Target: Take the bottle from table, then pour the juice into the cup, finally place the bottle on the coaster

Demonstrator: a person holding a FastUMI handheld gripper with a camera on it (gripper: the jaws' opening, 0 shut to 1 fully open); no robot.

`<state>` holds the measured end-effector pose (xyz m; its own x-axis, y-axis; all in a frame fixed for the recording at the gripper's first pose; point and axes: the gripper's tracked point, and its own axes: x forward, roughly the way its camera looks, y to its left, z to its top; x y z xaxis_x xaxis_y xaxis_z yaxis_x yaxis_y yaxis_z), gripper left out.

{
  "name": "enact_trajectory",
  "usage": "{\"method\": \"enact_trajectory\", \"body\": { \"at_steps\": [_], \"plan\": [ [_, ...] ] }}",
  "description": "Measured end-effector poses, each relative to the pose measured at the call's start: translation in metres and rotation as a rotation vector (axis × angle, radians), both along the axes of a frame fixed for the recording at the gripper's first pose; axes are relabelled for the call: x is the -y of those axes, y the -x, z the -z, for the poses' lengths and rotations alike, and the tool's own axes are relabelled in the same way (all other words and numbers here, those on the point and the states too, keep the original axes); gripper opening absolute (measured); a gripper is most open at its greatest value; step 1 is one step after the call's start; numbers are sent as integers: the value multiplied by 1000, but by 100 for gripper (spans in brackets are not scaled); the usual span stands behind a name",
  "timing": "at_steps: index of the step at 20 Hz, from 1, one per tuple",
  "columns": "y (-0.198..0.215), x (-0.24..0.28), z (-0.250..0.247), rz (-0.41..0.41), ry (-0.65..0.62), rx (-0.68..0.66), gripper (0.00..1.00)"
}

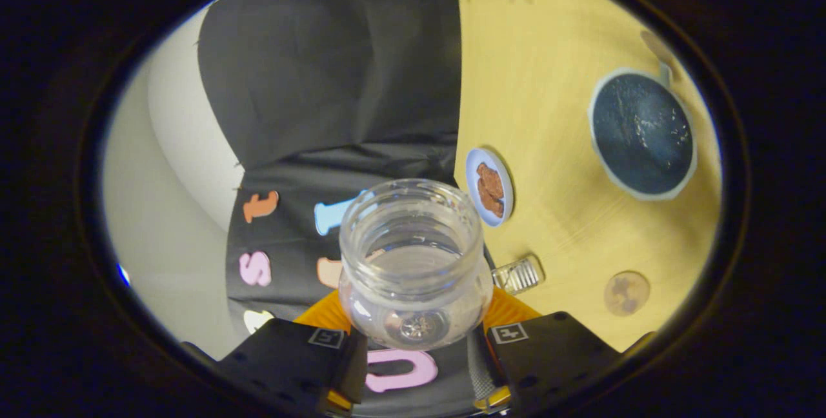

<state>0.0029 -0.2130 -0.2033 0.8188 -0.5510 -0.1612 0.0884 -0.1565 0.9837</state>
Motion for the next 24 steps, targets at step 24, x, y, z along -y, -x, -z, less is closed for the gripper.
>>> {"method": "enact_trajectory", "body": {
  "at_steps": [24],
  "plan": [
    [-14,-80,57,-601,822,-748,67]
  ]
}}
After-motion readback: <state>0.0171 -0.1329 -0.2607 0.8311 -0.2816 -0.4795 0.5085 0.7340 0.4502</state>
